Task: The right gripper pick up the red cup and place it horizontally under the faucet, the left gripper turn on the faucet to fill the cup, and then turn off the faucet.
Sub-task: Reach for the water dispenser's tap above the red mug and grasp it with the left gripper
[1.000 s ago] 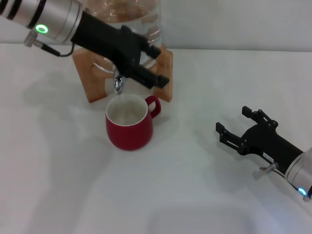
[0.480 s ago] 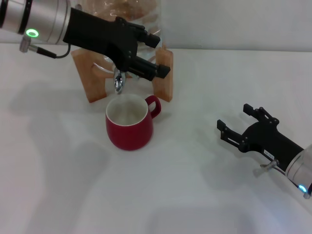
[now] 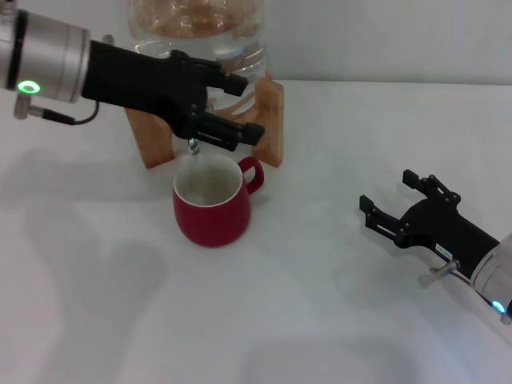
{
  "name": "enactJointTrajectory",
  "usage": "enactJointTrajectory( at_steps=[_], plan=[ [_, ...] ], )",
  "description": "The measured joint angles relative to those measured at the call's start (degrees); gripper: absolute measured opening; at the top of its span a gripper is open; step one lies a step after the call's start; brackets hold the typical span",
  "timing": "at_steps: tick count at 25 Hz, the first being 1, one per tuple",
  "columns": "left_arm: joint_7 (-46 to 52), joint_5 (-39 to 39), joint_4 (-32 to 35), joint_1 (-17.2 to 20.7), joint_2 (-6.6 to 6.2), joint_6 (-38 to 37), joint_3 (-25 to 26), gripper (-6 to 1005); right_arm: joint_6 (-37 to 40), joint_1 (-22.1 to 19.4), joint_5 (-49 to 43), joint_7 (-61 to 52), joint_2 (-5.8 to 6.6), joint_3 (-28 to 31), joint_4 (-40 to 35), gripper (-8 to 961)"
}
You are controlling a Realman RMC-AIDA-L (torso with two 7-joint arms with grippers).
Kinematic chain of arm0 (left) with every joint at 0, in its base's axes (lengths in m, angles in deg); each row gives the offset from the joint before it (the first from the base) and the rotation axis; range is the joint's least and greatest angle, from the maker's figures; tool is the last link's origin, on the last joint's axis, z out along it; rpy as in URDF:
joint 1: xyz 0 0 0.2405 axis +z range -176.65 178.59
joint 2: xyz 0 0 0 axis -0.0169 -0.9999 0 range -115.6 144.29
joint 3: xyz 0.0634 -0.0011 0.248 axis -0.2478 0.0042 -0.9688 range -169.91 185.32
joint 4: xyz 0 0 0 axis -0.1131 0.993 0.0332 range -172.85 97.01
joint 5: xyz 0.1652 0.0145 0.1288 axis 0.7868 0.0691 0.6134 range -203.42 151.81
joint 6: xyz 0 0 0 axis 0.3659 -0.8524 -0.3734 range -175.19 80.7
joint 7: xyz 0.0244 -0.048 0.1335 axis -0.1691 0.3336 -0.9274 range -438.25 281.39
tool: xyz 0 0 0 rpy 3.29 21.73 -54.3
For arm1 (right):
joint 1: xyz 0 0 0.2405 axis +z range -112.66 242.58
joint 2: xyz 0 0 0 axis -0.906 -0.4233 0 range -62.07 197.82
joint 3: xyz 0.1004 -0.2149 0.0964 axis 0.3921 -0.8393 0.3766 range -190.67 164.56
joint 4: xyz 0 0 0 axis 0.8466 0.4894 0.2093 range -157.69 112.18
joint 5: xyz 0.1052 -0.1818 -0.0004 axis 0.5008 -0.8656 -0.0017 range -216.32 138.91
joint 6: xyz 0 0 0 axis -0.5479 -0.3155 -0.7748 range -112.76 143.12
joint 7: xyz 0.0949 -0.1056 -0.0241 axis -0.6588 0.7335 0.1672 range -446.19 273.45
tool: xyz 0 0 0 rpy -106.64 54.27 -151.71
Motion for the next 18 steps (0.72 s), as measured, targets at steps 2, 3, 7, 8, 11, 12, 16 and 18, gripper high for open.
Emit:
enactJointTrajectory(
  at_steps=[2, 3, 7, 8, 11, 12, 16, 18],
  plan=[
    [-0.01, -0.55, -1.23, 0.45, 0.00, -0.86, 0.00, 873, -0.02, 0.22, 0.05, -0.03, 0.00, 0.00, -0.33, 875],
    [-0.01, -0.55, -1.23, 0.45, 0.00, -0.86, 0.00, 873, -0.03, 0.32, 0.07, -0.04, 0.00, 0.00, -0.45, 875],
    [0.16, -0.93, -3.68, 1.38, 0.09, -2.72, 0.00, 873, -0.10, 0.69, 0.13, -0.06, 0.00, 0.01, -0.60, 875],
    [0.23, -0.93, -3.88, 1.57, 0.13, -2.86, 0.00, 873, -0.10, 0.72, 0.16, -0.05, 0.00, 0.01, -0.60, 875],
    [0.34, -0.95, -4.76, 2.27, 0.15, -3.46, 0.00, 873, -0.22, 0.75, 0.66, 0.25, 0.00, 0.01, -0.60, 875],
    [0.35, -0.95, -5.00, 2.47, 0.15, -3.65, 0.00, 873, -0.27, 0.77, 0.74, 0.27, 0.00, 0.01, -0.60, 875],
    [0.14, -0.96, -5.32, 3.57, 0.15, -3.96, 0.00, 873, -0.37, 0.82, 0.84, 0.26, 0.00, 0.01, -0.60, 875],
    [0.07, -0.96, -5.33, 3.95, 0.15, -3.97, 0.00, 873, -0.47, 0.83, 0.90, 0.24, 0.00, 0.01, -0.60, 875]
  ],
)
